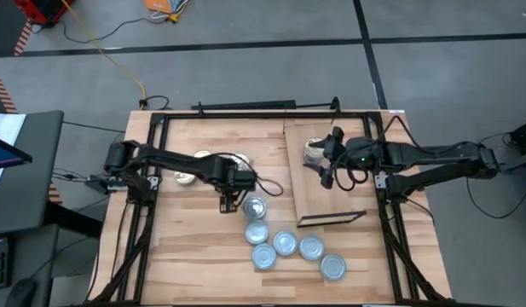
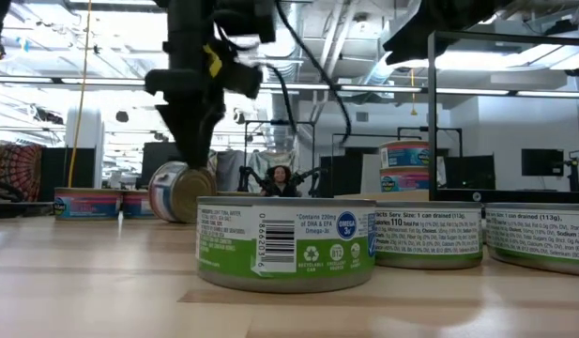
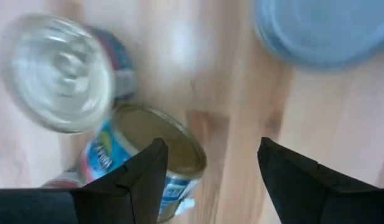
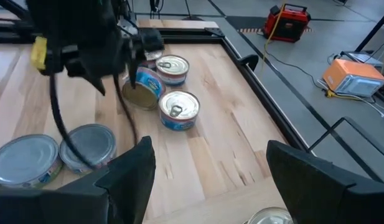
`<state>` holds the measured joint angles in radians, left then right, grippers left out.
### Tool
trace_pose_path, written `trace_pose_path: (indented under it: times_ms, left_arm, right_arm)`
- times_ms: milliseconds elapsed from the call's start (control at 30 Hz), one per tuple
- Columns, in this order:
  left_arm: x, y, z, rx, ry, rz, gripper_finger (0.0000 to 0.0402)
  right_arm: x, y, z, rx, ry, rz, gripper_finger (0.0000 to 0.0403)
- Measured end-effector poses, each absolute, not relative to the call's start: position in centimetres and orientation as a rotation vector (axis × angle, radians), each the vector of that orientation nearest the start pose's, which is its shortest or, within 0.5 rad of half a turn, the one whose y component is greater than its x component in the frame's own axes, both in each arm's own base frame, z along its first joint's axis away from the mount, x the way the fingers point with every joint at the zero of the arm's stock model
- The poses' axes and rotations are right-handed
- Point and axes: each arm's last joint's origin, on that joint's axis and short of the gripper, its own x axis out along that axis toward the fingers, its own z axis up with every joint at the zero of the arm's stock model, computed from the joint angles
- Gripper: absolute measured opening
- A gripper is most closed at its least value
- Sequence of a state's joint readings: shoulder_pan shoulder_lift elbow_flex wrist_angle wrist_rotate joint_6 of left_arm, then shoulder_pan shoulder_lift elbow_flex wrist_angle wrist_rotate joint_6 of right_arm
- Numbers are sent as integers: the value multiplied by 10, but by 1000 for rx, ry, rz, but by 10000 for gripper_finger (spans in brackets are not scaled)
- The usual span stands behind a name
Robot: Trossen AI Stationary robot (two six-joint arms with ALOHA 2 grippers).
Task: Stack canned seafood by type on shelf
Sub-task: Stack the blue-pink tuna can on top of the other blue-pink tuna can on the shelf
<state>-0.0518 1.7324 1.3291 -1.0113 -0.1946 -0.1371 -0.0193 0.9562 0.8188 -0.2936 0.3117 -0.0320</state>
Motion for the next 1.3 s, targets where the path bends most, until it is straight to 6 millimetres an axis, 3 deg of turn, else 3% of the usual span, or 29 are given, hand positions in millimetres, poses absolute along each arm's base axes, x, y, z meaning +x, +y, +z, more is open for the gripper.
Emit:
trace_pose_path:
  times_ms: [267, 467, 667, 900, 1300]
  left_arm:
    - [297, -38, 239, -61, 1002, 581, 238]
    - [268, -47, 217, -256, 779, 789, 240]
    - [258, -56, 201, -320, 609, 789, 273]
    - [252, -62, 197, -284, 567, 825, 332]
    - [233, -71, 192, -255, 440, 969, 328]
  right_arm:
    - [208, -12, 296, -133, 397, -290, 329]
    - [209, -9, 299, -128, 358, -272, 329]
    - [211, 1, 303, -128, 313, -228, 329]
    - [212, 7, 307, -132, 267, -200, 329]
    - [212, 7, 306, -141, 272, -200, 329]
